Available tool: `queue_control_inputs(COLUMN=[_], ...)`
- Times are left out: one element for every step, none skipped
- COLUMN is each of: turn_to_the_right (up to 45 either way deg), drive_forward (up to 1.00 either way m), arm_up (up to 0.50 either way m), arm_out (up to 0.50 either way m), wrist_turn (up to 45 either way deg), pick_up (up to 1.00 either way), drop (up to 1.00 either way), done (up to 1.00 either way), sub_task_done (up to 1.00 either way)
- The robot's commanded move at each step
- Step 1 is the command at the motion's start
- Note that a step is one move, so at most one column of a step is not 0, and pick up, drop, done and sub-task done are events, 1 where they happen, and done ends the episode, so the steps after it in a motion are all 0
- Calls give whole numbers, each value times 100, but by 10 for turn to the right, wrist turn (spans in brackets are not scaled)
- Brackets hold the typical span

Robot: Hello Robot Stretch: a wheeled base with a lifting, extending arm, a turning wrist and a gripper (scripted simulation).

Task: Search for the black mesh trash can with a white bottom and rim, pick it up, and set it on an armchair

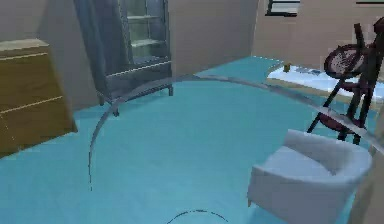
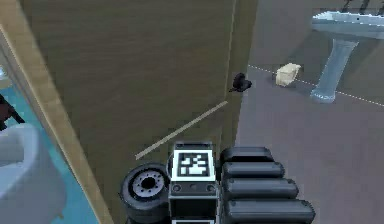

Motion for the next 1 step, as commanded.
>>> queue_control_inputs(turn_to_the_right=[0], drive_forward=[100], arm_up=[0], arm_out=[0], wrist_turn=[0], pick_up=[0], drop=[0], done=[0], sub_task_done=[0])
